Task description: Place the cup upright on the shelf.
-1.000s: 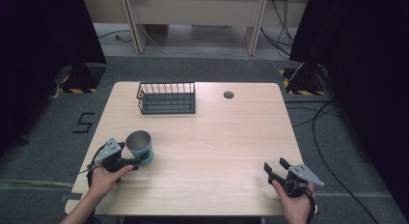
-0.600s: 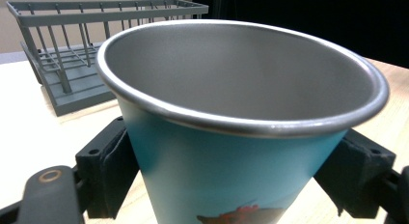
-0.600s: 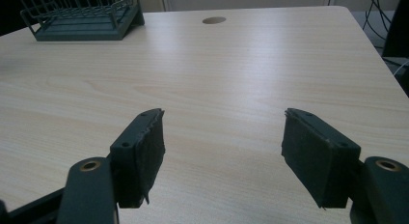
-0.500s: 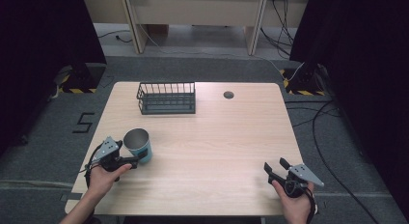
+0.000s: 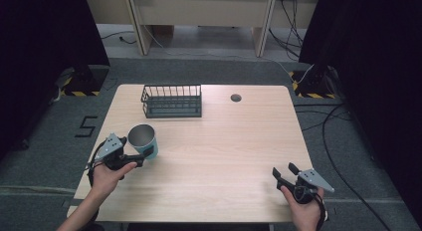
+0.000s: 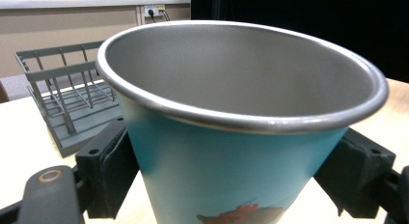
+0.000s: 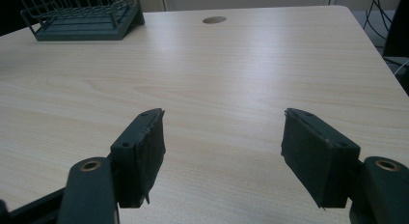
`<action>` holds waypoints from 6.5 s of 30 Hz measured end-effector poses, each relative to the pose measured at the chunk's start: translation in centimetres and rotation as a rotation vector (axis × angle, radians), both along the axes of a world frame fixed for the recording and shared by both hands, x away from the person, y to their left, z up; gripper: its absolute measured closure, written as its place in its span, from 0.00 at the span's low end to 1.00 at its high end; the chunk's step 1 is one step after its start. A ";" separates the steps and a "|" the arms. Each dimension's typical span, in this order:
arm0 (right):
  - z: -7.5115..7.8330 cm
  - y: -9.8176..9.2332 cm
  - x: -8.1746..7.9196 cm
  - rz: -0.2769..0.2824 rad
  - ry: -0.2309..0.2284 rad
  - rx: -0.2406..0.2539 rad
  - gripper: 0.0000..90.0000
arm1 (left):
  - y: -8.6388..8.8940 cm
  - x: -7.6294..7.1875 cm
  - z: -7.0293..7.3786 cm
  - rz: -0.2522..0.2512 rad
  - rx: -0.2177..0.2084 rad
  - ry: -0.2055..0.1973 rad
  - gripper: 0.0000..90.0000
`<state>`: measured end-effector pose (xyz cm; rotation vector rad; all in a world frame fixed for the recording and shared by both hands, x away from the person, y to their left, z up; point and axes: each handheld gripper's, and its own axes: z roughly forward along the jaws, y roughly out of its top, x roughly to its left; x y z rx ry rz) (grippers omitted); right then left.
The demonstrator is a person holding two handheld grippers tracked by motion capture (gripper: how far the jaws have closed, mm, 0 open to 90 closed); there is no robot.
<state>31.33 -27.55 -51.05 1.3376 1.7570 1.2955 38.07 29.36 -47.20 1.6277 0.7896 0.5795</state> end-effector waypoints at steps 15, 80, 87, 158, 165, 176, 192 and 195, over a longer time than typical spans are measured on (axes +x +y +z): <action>0.0 0.0 0.0 -0.003 0.001 0.004 0.36 | -0.1 1.5 1.0 0.023 -0.005 -0.013 0.18; 0.0 -0.1 0.0 -0.008 0.006 0.018 0.37 | -1.3 7.7 4.0 0.074 -0.012 -0.046 0.18; 0.0 -0.2 0.0 -0.008 0.005 0.019 0.37 | -1.4 8.2 4.3 0.085 -0.018 -0.051 0.18; 0.0 -0.2 0.1 -0.002 0.009 0.024 0.37 | -3.4 14.6 7.0 0.149 -0.009 -0.066 0.18; 0.0 -0.1 0.1 -0.003 0.012 0.024 0.37 | -3.6 15.3 7.3 0.160 -0.005 -0.065 0.18; 0.0 -0.2 0.1 0.000 0.010 0.024 0.37 | -4.0 16.5 7.4 0.177 0.002 -0.066 0.18; 0.0 -0.3 0.1 -0.002 0.013 0.030 0.37 | -5.2 18.4 6.9 0.200 -0.008 -0.043 0.18; 0.0 -0.3 0.1 -0.002 0.008 0.026 0.37 | -5.4 18.8 6.7 0.204 -0.007 -0.038 0.18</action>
